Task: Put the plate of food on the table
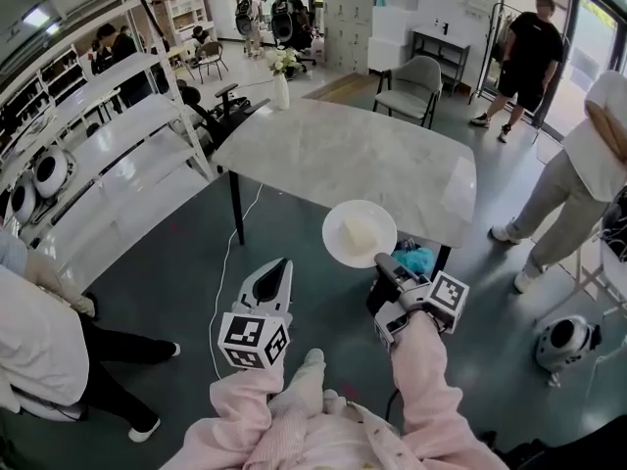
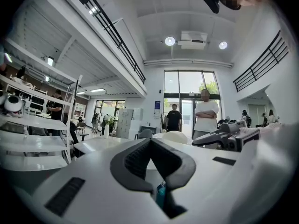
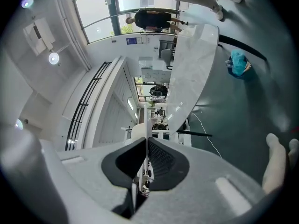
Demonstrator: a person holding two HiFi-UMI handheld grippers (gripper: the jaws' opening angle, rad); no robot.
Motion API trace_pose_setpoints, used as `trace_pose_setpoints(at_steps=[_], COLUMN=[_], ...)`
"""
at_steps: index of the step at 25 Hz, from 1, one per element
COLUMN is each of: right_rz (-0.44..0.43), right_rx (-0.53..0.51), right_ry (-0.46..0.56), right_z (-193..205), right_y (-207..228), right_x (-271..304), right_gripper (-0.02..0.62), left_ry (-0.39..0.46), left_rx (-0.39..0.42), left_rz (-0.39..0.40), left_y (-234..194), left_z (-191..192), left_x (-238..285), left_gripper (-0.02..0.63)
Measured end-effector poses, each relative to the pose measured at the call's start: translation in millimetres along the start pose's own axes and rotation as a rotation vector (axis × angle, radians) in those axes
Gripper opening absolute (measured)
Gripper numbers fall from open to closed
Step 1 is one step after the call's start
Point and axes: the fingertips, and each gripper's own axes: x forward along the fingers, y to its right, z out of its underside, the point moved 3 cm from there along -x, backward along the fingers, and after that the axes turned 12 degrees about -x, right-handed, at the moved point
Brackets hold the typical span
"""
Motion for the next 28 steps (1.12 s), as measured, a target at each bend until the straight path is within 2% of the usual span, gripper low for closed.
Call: trace_pose_setpoints(at_steps=[6, 13, 28], right_rz=[0.005, 0.024, 0.042], right_rx=[0.034, 0.057, 0.057], right_ry=[-0.005, -0.017, -0.006], right_z=[-13.6, -41.7, -101.1], right_y=[14.2, 36.4, 63.9], right_x=[30.8, 86.7, 238.6], right_gripper=[0.015, 0.015, 0.015], left_ry=[-0.017, -0.034, -0.020], left_rx=[-0.007, -0.032, -0.024], left_rz=[-0.013, -0.022, 0.004], left_y=[-20.5, -56.1, -158.5], left_z=[1.5, 0.1, -54.8], left_x=[27.5, 89.6, 234.9], left_gripper=[-0.002, -0.002, -0.002])
